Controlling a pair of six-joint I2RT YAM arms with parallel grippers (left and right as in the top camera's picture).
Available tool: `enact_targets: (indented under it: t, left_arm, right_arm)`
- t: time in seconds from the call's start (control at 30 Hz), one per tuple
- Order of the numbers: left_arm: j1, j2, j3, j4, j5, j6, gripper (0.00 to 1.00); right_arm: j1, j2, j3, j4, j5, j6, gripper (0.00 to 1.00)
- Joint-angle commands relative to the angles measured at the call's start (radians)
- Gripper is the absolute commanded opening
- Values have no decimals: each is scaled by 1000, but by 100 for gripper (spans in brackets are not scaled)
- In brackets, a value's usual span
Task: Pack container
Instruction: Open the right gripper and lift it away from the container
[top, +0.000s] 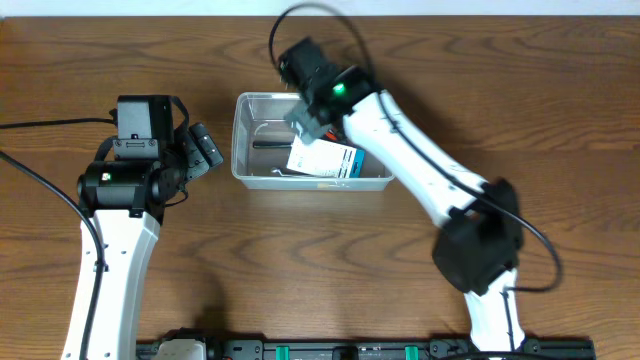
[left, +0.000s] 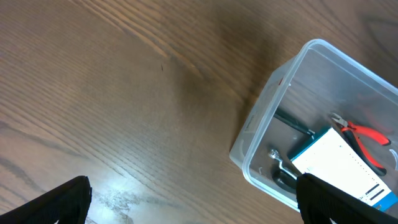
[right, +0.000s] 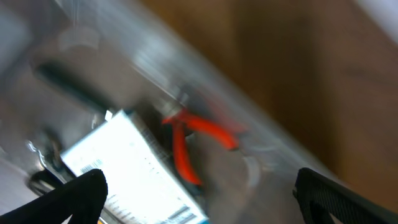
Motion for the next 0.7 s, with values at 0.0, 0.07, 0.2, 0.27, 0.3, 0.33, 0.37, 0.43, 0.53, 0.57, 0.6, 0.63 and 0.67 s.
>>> enact_targets:
  t: [0.0,0.07,0.2,0.27,0.3,0.33,0.37,0.43,0.53,0.57,0.6,0.63,0.67]
  left_arm:
    - [4,7,11,-2,-12,2,98]
    - [4,7,11,-2,-12,2,98]
    - [4,7,11,-2,-12,2,98]
    - [4,7,11,-2,-12,2,98]
    - [4,7,11,-2,-12,2,98]
    - [4,7,11,-2,-12,2,98]
    - [4,7,11,-2,-12,2,98]
    - [4,7,11,-2,-12,2,98]
    - [4,7,11,-2,-12,2,98]
    - [4,7,11,-2,-12,2,98]
    - [4,7,11,-2,-12,2,98]
    - [4,7,11,-2,-12,2,98]
    - [4,7,11,-2,-12,2,98]
  right_arm:
    - [-103,-184,95,-29,68,115,99]
    - [-185,-244,96,-51,68,143,99]
    - [-350,-316,96,-75,64,156,99]
    - [-440,-341,96,-68,64,156,99]
    - [-471,-348,96,-61,64,156,99]
    - [-502,-353,96,-55,63,157,99]
    - [-524,-356,96,-51,62,156,99]
    - [-567,-357,96,-54,44,156,99]
    - [-592,-356,96,-89,30,156,99]
    - [-593,-356,96,-108,30,156,99]
    - [-593,-356,96,-119,30,156,99]
    - [-593,-356,96,-130,30,156,99]
    - [-593,-356,96,-140,30,156,99]
